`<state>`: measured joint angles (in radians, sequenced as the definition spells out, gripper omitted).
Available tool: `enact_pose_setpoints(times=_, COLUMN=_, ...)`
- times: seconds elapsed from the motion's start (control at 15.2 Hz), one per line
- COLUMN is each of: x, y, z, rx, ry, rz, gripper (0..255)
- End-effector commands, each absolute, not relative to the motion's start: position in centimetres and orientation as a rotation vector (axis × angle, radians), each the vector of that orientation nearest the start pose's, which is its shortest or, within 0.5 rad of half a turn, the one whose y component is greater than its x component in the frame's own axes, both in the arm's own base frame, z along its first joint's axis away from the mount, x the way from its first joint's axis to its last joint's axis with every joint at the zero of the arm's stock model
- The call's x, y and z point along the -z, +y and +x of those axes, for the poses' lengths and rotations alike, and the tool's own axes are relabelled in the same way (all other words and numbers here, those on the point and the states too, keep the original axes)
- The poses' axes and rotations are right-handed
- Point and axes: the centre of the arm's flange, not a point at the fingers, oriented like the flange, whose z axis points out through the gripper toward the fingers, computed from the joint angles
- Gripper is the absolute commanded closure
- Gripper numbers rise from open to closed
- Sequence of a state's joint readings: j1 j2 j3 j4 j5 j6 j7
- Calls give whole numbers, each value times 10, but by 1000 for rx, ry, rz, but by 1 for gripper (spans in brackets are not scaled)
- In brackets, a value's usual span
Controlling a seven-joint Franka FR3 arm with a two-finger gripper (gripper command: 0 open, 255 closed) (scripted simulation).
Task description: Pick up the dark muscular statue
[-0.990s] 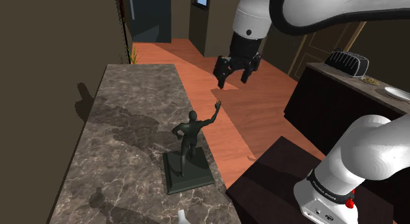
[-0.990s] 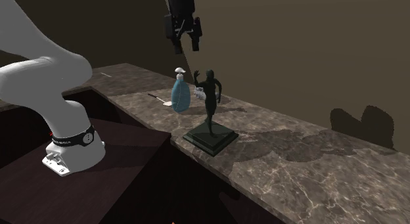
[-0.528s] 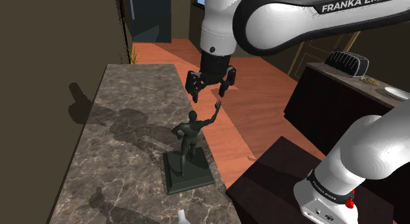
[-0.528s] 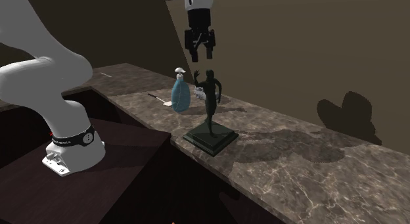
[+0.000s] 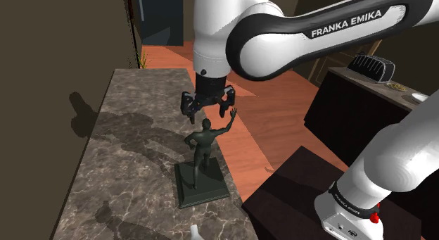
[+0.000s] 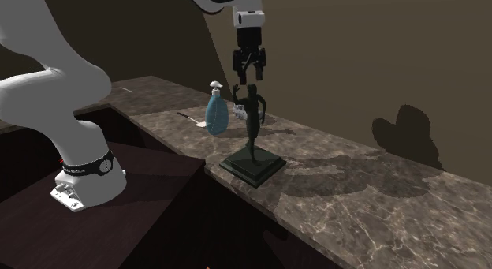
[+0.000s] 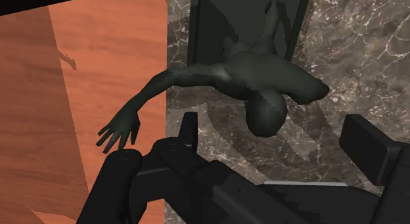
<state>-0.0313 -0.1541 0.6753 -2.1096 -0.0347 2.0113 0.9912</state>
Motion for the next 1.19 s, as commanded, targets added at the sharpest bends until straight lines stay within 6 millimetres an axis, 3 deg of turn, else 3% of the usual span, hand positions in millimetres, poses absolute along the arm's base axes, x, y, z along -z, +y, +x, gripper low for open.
enact_pose_setpoints(times=0.0, x=-460, y=318, z=410, rx=173, ry=539, rz=-3163, gripper=0)
enact_pose_setpoints(times=0.13, x=-446, y=318, z=410, rx=173, ry=539, rz=-3163, gripper=0)
enact_pose_setpoints(times=0.26, x=-446, y=318, z=410, rx=173, ry=539, rz=-3163, gripper=0)
enact_pose_setpoints(times=0.33, x=-446, y=318, z=410, rx=173, ry=539, rz=-3163, gripper=255)
enact_pose_setpoints(times=0.92, x=-446, y=318, z=410, rx=173, ry=539, rz=-3163, gripper=255)
enact_pose_setpoints(times=1.12, x=-462, y=318, z=410, rx=173, ry=539, rz=-3163, gripper=255)
